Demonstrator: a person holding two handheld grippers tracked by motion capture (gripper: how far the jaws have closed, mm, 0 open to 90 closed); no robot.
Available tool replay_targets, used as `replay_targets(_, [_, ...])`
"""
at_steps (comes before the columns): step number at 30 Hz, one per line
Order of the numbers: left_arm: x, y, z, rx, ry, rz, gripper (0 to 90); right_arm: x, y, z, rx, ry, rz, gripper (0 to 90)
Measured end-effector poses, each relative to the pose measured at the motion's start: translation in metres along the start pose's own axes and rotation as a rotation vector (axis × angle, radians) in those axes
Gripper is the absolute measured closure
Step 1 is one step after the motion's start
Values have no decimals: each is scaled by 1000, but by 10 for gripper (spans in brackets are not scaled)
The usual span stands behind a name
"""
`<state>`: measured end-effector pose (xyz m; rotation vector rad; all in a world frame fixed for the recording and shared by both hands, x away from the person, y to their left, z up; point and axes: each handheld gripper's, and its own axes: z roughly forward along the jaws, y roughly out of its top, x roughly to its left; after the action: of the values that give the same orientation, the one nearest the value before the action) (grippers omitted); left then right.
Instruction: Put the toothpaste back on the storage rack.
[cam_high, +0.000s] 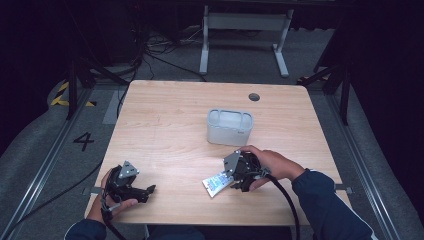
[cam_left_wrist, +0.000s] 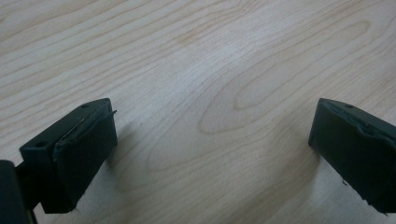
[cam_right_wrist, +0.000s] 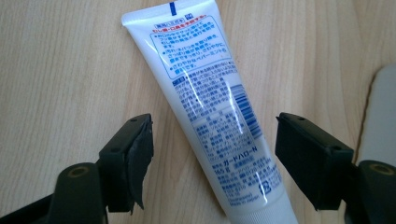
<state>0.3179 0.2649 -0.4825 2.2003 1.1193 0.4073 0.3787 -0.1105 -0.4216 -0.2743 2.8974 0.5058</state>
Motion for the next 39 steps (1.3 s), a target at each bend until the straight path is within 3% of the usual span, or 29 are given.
replay_targets(7, [0,-7,-6,-4,14,-7,16,-3,11,11,31,35,-36,293])
replay_targets(22, [0,-10,-8,-8,17,-11,17,-10,24,34,77,114,-67,332])
replay_targets(27, [0,-10,-8,-8,16,-10,16,-12,26,37,75,140,-50,342])
replay_targets(36, [1,-10,-8,-11,15,-5,16,-19,31,39,152,178,-49,353])
replay_targets(39, [1,-10,-8,-13,13,-7,16,-21,29,39,145,189,-39,357])
